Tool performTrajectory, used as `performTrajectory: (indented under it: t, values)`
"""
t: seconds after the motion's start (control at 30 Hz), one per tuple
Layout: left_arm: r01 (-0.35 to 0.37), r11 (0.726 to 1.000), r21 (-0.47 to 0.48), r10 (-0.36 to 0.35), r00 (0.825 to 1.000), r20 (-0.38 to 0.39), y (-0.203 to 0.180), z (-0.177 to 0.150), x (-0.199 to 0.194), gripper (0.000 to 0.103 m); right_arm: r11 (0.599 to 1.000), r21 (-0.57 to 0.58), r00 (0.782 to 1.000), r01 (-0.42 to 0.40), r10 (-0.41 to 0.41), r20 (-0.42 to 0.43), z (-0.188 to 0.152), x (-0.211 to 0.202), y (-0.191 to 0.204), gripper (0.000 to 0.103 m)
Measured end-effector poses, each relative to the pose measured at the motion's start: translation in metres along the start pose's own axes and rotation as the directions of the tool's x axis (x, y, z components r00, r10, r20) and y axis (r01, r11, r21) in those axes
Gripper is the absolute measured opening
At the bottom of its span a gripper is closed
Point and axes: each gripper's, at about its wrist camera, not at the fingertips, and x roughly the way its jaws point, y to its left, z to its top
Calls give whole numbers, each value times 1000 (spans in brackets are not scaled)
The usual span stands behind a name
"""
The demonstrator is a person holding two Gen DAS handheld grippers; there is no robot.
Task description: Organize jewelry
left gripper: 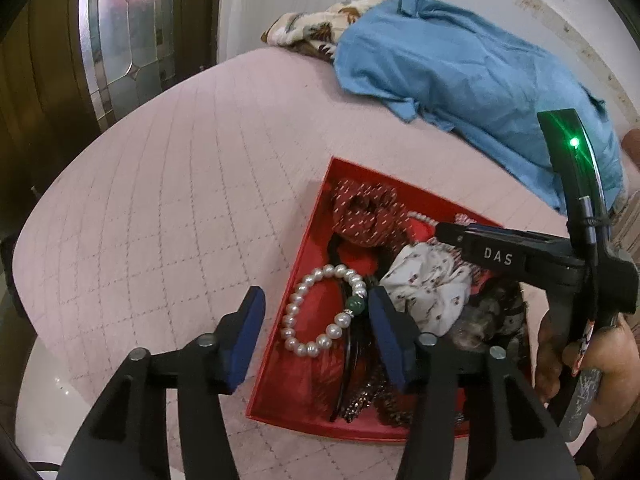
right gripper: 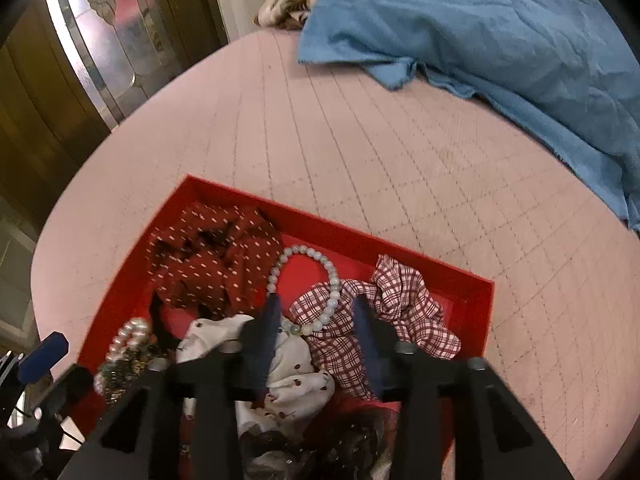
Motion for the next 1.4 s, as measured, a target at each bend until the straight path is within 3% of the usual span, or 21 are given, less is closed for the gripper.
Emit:
performTrajectory:
  t: [0.4,0.53,0.63,0.7,0.77,0.87,0.93,1.03,1.23,1.4]
  values:
    - [0,999,46,-2,998,61,-13,-2,-10,55,999,25,996,-32,29,83,-16,-48,-11,45]
    - [-61,997,54,54,990,127,-15,-3,-19,61,998,50,994,-32,26,109,-29,-65,-23,48]
    - [-119,991,54,105,970,219,-16,-3,-32,68,999,43,992,-9,3,130,-45,-79,-29,48]
    - [-160,986,43,140,945,295,-18,-5,-43,88,1000,28,989,3,-7,145,-56,-88,-30,49]
    - [-196,980,17,174,904,391,-21,-9,-58,96,1000,4,986,20,-20,163,-70,-98,-29,50]
    - [-234,972,-4,208,855,475,-27,-17,-74,99,998,-41,980,50,-41,196,-92,-113,-27,54]
    - [-253,967,-12,224,834,503,-32,-21,-81,99,996,-64,975,66,-51,215,-106,-122,-26,55]
    - [-259,965,-29,236,821,520,-39,-30,-92,100,995,-73,969,73,-53,240,-126,-137,-31,58]
    - [-270,962,-53,258,818,515,-60,-48,-124,101,997,-30,958,66,-55,280,-155,-161,-49,61]
    - [-302,952,-47,274,773,572,-85,-58,-156,103,996,-9,949,85,-78,304,-174,-171,-60,63]
